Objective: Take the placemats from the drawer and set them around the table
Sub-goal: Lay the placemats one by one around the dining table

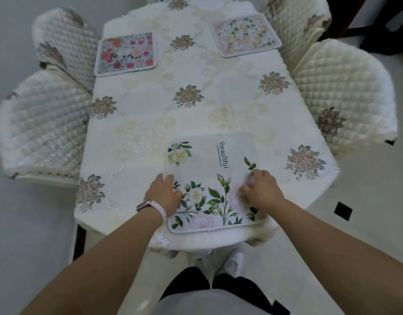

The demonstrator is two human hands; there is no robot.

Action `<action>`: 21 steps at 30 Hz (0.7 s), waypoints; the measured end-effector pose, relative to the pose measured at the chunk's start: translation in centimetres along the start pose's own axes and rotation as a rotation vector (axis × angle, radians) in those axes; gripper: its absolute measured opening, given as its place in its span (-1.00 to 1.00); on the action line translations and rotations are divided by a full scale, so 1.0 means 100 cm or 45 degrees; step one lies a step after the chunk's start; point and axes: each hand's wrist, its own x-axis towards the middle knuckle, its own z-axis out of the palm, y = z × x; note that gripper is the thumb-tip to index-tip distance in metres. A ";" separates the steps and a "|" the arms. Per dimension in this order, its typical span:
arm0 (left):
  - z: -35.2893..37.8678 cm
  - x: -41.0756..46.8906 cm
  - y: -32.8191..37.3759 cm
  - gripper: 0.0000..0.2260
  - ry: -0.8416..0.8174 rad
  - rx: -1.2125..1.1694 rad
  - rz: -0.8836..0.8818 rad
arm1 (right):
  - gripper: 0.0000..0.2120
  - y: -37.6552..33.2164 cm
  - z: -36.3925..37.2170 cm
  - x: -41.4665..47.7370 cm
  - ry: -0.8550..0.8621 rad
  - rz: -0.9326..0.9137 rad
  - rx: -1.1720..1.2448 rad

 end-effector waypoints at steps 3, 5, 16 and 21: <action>0.010 0.001 -0.002 -0.50 -0.015 -0.040 -0.012 | -0.55 -0.007 0.002 0.002 0.021 0.012 0.002; 0.018 0.002 -0.004 -0.50 0.011 -0.076 0.013 | -0.55 -0.010 0.003 0.003 0.018 0.035 0.022; -0.001 -0.005 0.008 -0.48 0.224 -0.806 -0.138 | -0.55 -0.013 -0.007 0.007 0.197 0.168 0.466; -0.009 0.004 0.016 -0.43 0.148 -0.941 -0.216 | -0.59 -0.017 -0.014 0.005 0.152 0.256 0.514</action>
